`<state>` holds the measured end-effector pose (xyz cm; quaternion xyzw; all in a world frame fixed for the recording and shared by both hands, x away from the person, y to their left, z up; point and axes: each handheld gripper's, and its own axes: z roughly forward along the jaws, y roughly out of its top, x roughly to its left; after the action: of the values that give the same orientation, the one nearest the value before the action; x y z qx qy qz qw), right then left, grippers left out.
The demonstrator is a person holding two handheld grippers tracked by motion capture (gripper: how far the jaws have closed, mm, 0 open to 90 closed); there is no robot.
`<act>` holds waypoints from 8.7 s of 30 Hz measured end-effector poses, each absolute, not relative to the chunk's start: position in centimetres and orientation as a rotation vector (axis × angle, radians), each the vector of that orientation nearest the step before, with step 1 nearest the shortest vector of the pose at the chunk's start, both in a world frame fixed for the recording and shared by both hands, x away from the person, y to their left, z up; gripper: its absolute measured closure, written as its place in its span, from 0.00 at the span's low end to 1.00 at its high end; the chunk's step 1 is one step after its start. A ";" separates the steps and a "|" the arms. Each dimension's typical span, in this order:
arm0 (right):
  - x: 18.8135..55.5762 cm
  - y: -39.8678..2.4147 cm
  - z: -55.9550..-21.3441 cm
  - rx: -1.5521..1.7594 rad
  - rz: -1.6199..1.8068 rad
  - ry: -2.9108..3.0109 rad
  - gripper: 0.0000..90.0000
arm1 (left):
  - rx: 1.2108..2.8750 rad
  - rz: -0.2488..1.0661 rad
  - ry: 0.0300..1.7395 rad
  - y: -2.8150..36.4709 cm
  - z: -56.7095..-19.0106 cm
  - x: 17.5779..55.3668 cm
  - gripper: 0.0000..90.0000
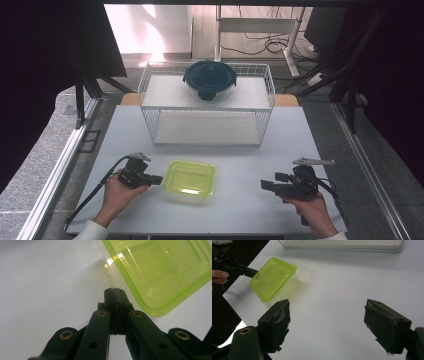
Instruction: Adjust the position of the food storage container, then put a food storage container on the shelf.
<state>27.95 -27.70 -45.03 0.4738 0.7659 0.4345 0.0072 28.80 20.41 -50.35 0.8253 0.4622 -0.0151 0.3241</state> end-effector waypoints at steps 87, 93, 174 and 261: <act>31.6 -21.0 -47.2 1.467 1.354 2.550 0.36 | 1.794 -0.228 1.238 16.8 -48.8 29.1 0.34; 32.4 -20.2 -48.4 1.513 1.321 2.564 0.38 | 1.775 -0.296 1.266 16.4 -50.0 29.8 0.38; 31.2 -20.4 -43.1 1.390 1.559 2.463 0.87 | 1.660 -0.292 1.053 15.8 -45.1 29.1 0.89; 46.9 -17.0 -22.6 1.318 1.708 2.304 0.88 | 1.538 -0.257 1.035 19.9 -26.2 46.8 0.91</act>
<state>46.87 -16.98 -22.57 0.4176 0.7298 0.5412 -0.0075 46.76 19.86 -26.18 0.6616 0.4453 -0.1103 0.5932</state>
